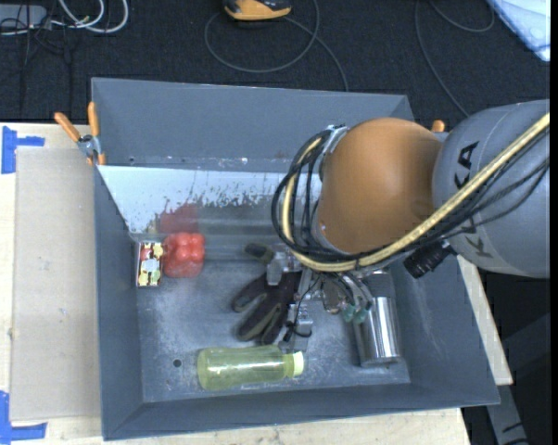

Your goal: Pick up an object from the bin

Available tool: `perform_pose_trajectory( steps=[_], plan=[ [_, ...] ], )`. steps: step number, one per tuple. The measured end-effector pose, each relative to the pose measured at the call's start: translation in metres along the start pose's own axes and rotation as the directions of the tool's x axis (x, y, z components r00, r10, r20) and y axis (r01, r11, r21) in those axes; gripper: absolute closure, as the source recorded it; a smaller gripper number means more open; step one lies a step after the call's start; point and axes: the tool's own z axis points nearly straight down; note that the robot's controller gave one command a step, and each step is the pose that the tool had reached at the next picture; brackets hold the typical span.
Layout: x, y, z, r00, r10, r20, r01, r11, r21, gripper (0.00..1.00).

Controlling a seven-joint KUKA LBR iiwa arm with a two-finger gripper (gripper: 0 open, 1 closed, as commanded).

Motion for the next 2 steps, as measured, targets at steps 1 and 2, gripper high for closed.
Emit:
perform_pose_trajectory(
  steps=[1,2],
  plan=[
    [-0.002,-0.001,-0.004,1.0,0.003,0.008,-0.003,1.0,-0.001,0.0],
    [-0.014,-0.002,0.02,0.997,-0.081,0.012,0.081,0.997,-0.001,0.0]
  ],
)
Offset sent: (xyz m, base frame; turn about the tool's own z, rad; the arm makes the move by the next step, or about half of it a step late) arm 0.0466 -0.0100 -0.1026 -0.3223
